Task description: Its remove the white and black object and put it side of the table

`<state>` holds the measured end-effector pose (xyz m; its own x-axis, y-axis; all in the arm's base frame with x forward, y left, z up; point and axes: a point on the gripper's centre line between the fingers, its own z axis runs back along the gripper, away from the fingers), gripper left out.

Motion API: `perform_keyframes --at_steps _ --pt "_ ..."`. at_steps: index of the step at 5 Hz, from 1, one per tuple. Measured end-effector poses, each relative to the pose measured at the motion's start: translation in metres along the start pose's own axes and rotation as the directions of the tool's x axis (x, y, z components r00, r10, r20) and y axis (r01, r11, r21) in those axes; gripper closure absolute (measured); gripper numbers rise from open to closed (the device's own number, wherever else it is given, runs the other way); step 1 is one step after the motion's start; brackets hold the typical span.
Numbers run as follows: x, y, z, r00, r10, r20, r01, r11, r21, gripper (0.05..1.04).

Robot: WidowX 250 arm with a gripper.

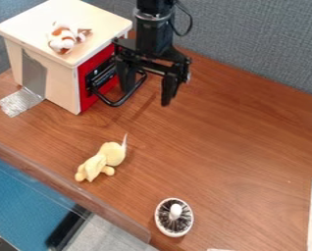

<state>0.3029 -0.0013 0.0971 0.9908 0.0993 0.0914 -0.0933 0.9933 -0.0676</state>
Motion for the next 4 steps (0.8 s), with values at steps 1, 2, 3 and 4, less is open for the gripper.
perform_keyframes --at_steps 1,2,3,4 --pt "-0.031 -0.015 0.011 0.996 -0.082 0.036 0.081 0.997 0.008 0.083" --pt "-0.062 -0.042 0.003 0.98 -0.197 0.021 0.197 0.98 0.025 0.083" --pt "-0.083 -0.06 -0.013 0.965 -0.262 0.007 0.261 0.964 0.042 0.083" --pt "-0.097 -0.076 -0.037 0.945 -0.325 -0.026 0.326 0.942 0.076 0.083"
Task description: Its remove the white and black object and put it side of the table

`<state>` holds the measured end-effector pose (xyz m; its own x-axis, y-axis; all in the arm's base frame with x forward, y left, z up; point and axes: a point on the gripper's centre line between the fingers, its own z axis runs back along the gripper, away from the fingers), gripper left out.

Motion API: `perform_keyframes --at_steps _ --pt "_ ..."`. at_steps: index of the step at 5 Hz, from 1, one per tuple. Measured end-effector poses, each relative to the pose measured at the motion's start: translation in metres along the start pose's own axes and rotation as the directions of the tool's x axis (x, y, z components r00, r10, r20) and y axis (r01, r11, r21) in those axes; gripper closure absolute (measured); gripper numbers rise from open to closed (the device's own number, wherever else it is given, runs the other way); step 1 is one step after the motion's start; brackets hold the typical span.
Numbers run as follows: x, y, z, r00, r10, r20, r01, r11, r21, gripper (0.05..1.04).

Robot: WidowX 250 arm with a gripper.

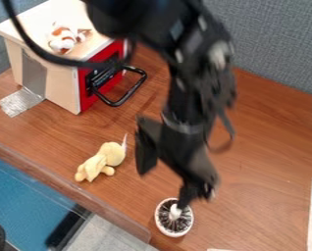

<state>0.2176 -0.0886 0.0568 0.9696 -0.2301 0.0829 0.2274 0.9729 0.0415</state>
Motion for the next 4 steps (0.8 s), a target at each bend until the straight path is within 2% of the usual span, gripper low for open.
perform_keyframes --at_steps 2,3,4 --pt "-0.006 -0.02 -0.034 0.997 -0.054 -0.059 0.056 0.998 0.026 0.098" --pt "-0.006 -0.02 -0.037 0.997 -0.058 -0.06 0.06 0.998 0.033 0.175" --pt "-0.006 -0.018 -0.038 0.996 -0.059 -0.061 0.062 0.997 0.042 0.472"
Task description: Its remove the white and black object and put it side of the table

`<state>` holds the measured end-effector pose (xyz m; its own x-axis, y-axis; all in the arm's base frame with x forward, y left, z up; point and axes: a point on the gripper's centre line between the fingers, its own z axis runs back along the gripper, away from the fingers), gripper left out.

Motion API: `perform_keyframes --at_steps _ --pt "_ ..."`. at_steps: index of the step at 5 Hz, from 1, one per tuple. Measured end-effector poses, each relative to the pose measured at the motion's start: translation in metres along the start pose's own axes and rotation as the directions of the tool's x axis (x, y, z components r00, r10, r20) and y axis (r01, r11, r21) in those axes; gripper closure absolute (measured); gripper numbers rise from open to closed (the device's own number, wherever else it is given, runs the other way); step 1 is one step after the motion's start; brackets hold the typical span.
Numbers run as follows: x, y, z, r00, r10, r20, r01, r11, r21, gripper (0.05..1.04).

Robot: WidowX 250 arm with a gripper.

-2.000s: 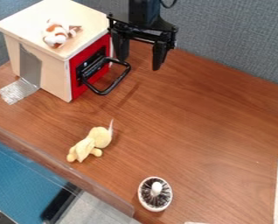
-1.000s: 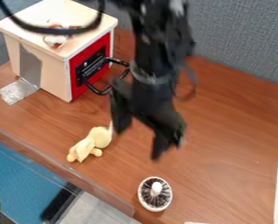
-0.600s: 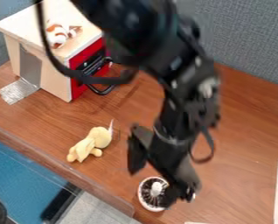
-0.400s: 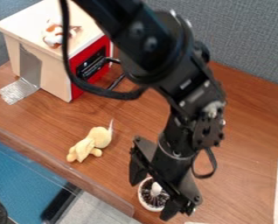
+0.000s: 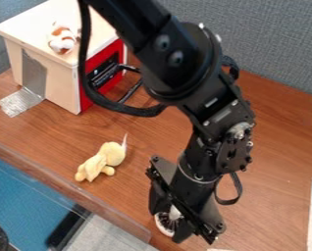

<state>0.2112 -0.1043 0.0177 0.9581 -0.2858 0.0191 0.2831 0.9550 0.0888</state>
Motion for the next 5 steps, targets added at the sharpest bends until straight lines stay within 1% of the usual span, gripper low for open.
perform_keyframes --at_steps 1,2,3,4,5 --pt "-0.001 0.001 -0.005 1.0 -0.008 -0.017 0.008 1.0 0.008 0.775" --pt "0.002 0.002 -0.006 1.0 -0.008 -0.018 0.009 1.0 0.011 0.97" --pt "0.007 0.008 -0.003 1.0 0.005 -0.018 -0.005 1.0 0.011 1.035" --pt "0.014 0.014 0.005 0.999 0.032 -0.021 -0.032 0.999 -0.004 1.036" --pt "0.017 0.018 0.023 0.999 0.036 0.017 -0.036 0.999 -0.021 1.021"
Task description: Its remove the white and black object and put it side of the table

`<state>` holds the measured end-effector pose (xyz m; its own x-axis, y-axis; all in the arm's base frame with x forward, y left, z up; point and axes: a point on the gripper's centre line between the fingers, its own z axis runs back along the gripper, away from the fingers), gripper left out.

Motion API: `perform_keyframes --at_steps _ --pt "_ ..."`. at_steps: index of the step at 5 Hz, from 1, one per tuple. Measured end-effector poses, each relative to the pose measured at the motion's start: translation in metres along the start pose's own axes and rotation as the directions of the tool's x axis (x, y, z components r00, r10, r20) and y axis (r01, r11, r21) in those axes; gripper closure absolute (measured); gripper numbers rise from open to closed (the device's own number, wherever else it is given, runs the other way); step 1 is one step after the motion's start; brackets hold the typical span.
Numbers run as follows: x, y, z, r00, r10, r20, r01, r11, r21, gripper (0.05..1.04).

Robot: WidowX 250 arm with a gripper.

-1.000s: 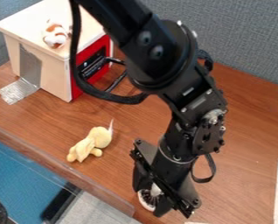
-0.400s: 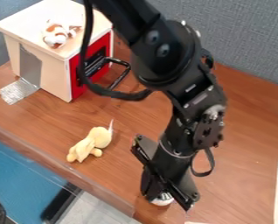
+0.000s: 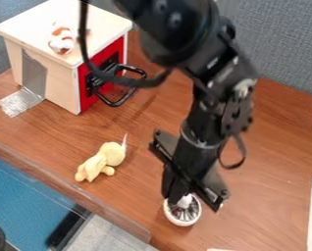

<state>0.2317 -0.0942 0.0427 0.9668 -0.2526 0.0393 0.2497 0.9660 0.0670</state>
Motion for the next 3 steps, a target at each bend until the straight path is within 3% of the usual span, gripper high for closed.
perform_keyframes --at_steps 1,2,3 --pt "0.002 0.0 0.003 1.0 0.002 0.019 -0.002 1.0 -0.005 0.883" --pt "0.004 -0.002 -0.001 1.0 0.001 0.011 -0.001 1.0 -0.011 0.629" --pt "0.006 -0.002 -0.011 1.0 0.007 -0.009 -0.008 1.0 -0.008 0.313"
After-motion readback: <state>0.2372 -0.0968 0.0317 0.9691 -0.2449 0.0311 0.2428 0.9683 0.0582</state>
